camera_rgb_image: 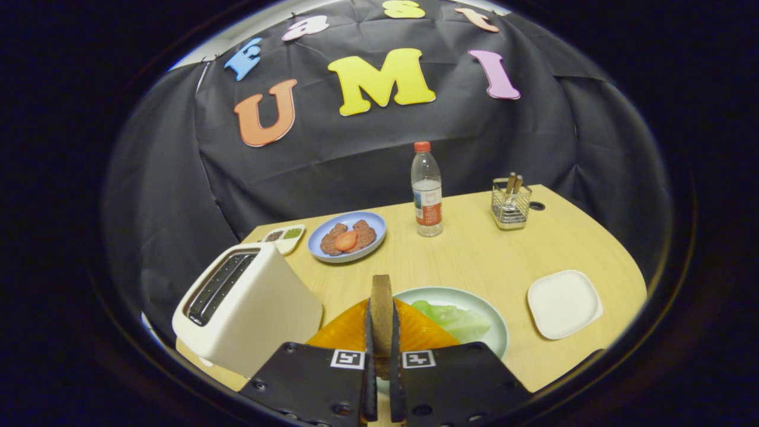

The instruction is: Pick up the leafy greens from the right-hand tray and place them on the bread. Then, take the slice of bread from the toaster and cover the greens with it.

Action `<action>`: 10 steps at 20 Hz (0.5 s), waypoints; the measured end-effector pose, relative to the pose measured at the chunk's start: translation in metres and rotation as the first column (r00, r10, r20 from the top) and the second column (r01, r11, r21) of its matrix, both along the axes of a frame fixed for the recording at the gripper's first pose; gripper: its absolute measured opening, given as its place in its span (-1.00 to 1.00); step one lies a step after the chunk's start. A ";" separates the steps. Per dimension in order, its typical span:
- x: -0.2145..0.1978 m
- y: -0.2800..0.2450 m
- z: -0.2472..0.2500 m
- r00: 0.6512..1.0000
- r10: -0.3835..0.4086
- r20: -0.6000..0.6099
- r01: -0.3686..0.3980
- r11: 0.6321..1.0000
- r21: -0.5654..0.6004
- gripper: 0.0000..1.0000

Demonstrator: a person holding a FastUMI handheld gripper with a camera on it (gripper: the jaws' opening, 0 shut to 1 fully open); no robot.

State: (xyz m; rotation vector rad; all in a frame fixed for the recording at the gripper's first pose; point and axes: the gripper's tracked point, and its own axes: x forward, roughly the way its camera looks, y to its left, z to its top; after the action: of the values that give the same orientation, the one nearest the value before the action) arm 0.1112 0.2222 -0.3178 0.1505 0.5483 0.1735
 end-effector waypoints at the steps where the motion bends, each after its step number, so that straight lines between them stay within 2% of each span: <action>1: 0.000 -0.006 0.001 1.000 -0.001 0.005 0.001 1.000 -0.010 -0.82; 6: 0.008 -0.033 -0.011 1.000 -0.014 -0.010 0.014 1.000 -0.028 -0.52; 8: 0.011 -0.044 -0.012 1.000 -0.022 -0.008 0.022 0.999 -0.037 -0.20; 10: 0.015 -0.055 -0.013 1.000 -0.027 -0.008 0.027 0.999 -0.043 -0.02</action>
State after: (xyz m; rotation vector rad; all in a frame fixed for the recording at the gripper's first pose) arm 0.1263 0.1675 -0.3303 0.1174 0.5582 0.1346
